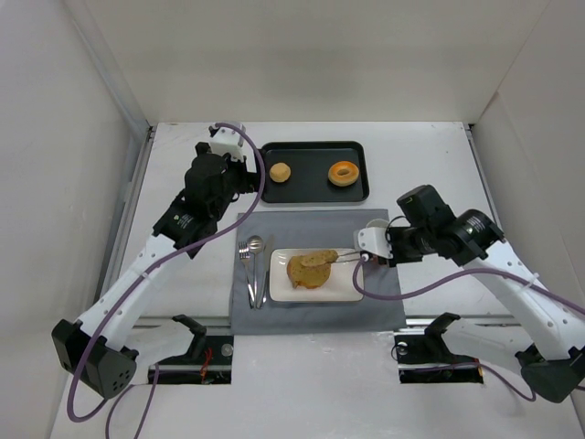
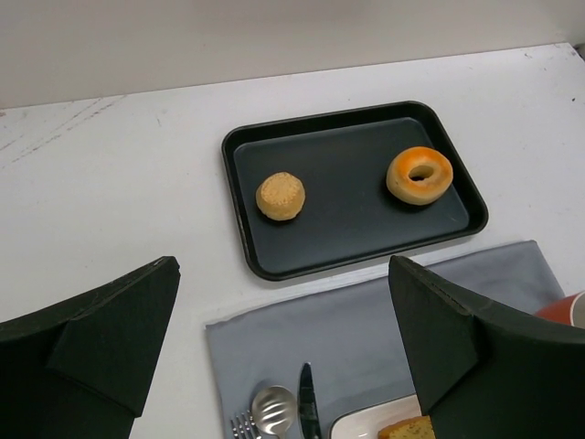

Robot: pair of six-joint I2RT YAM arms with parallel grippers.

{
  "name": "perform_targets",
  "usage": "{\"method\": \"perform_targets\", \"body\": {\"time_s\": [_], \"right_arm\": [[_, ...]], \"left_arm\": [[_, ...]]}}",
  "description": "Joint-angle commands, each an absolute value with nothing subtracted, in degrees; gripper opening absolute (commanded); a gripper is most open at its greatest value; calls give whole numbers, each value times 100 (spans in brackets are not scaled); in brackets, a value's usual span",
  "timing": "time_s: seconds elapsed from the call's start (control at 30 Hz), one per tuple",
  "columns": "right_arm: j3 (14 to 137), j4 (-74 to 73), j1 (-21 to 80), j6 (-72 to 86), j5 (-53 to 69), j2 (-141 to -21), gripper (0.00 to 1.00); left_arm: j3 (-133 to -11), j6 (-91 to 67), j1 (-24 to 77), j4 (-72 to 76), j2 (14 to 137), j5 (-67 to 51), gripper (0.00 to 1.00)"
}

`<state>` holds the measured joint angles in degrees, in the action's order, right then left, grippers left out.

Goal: Place the bread

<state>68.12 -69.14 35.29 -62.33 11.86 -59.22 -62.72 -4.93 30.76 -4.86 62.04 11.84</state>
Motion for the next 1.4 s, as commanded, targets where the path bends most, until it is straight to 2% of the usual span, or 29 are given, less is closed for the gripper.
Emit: {"method": "perform_targets", "body": {"time_s": [0.0,0.27,0.53,0.63,1.0,1.2,1.37], "right_arm": [[6733,-6979,3533,-6583,1485,-5739,19],[6469,-6873,3586,-6583,1433,-5800,24],[6469,-6873,3586,-6530,1380,-5933,46],[6521,-6873,3586,-6530,1380,-5933,49],[7119,-6926,3586,-6478,1274,-5705,49],[7462,-6803,3252,-6373,1213,-5529,49],[7392,-5078,2699,-5100,836,-5274,46]], "left_arm": [[-6302,-439,3076,-176,6170,1257,97],[-6302,-439,3076,-176,6170,1310,97],[-6302,-439,3076,-176,6170,1310,97],[-6302,-439,3076,-176,6170,1310,97],[-6302,-439,3076,-176,6170,1310,97],[-6302,-439,3076,-176,6170,1310,97],[-6302,-439,3076,-176,6170,1310,97]]}}
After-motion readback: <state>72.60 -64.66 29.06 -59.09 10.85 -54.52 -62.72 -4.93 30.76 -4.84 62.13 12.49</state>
